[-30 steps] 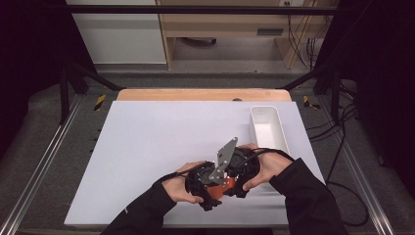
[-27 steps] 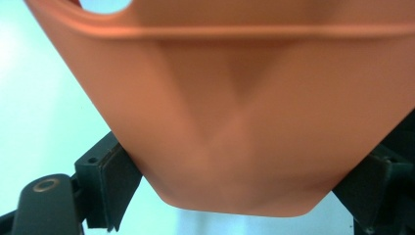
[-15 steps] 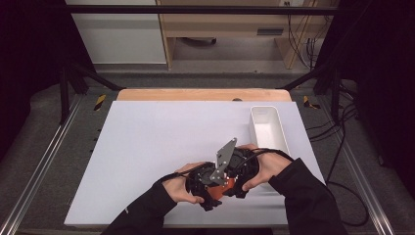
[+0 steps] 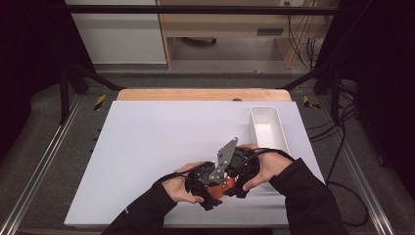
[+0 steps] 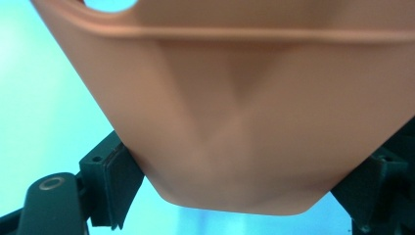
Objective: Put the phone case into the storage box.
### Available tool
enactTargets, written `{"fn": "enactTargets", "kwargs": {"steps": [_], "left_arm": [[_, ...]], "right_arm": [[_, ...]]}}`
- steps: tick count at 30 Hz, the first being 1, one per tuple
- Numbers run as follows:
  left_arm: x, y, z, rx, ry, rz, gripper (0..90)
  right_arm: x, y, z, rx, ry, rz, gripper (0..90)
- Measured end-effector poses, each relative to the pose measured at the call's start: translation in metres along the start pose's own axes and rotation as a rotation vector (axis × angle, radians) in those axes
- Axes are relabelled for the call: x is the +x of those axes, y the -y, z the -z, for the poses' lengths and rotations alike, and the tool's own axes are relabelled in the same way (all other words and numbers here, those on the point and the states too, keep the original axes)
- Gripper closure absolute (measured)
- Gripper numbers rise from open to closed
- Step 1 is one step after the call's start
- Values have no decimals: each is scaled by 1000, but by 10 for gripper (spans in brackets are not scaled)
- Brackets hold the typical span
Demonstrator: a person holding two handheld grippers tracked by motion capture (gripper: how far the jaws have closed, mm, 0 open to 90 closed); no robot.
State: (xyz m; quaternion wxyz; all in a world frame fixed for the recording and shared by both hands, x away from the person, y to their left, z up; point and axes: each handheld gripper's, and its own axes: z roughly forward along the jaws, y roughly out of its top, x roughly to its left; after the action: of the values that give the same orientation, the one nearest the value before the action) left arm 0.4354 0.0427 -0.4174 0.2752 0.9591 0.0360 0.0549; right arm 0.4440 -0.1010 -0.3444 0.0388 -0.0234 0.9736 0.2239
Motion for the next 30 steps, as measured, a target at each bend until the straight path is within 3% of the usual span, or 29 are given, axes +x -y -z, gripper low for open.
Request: {"fn": "enactTargets", "kwargs": {"steps": [11,19,30], "left_arm": [[3,4,6,-24,-20,7,153],[5,10,7,-27,-17,21,152],[8,19,9,-57,-32,42,153]], "right_arm": [[-2,1,3,-37,16,-18,75],[-3,3,15,-86,59,-44,60],[-2,9,29,-131,82,-53,48]]}}
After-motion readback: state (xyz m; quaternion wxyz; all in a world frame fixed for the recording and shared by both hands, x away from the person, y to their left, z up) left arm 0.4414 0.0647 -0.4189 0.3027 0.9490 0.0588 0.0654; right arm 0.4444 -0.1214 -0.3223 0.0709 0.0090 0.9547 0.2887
